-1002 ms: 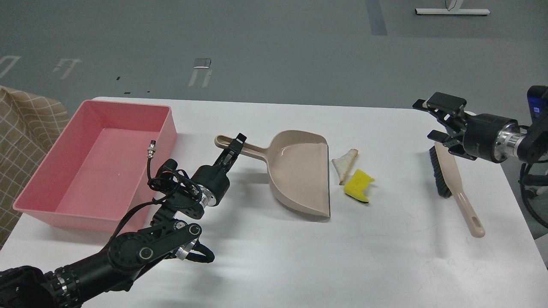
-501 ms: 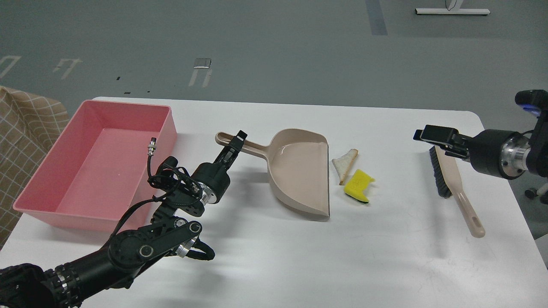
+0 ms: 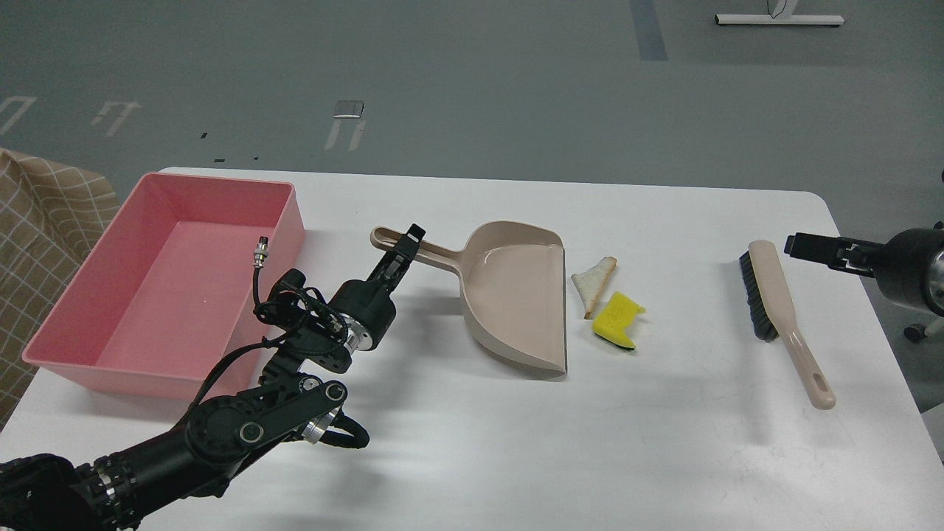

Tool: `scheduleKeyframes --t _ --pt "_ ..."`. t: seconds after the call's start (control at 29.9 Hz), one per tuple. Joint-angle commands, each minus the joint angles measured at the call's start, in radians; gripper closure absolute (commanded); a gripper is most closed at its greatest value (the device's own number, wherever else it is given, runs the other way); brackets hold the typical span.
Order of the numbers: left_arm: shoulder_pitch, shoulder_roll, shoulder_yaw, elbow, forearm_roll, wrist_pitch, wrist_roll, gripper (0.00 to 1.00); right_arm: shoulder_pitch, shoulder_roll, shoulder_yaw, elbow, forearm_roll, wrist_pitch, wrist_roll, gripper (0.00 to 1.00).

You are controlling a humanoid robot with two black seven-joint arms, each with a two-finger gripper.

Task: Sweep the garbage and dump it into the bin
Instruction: 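Move the right gripper down toward the wooden brush handle, then close the right gripper on the brush handle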

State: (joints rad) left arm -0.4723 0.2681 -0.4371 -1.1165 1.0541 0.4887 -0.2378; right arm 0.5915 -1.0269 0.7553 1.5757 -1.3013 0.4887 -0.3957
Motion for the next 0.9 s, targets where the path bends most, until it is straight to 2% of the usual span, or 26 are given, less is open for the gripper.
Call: scheduleKeyframes --t 0.0,0.77,0.87 --pt "0.000 -0.001 0.000 0.000 0.000 0.000 0.000 1.00 0.004 -0.015 -0.045 0.000 -0.006 0.000 0.000 0.04" --pt "0.001 0.002 0.000 0.000 0.001 0.000 0.000 1.00 -0.009 -0.010 -0.165 0.006 -0.047 0.000 -0.015 0.07" --pt "0.001 0.002 0.000 0.000 0.006 0.000 0.000 1.00 -0.018 -0.009 -0.177 0.006 -0.052 0.000 -0.015 0.10"
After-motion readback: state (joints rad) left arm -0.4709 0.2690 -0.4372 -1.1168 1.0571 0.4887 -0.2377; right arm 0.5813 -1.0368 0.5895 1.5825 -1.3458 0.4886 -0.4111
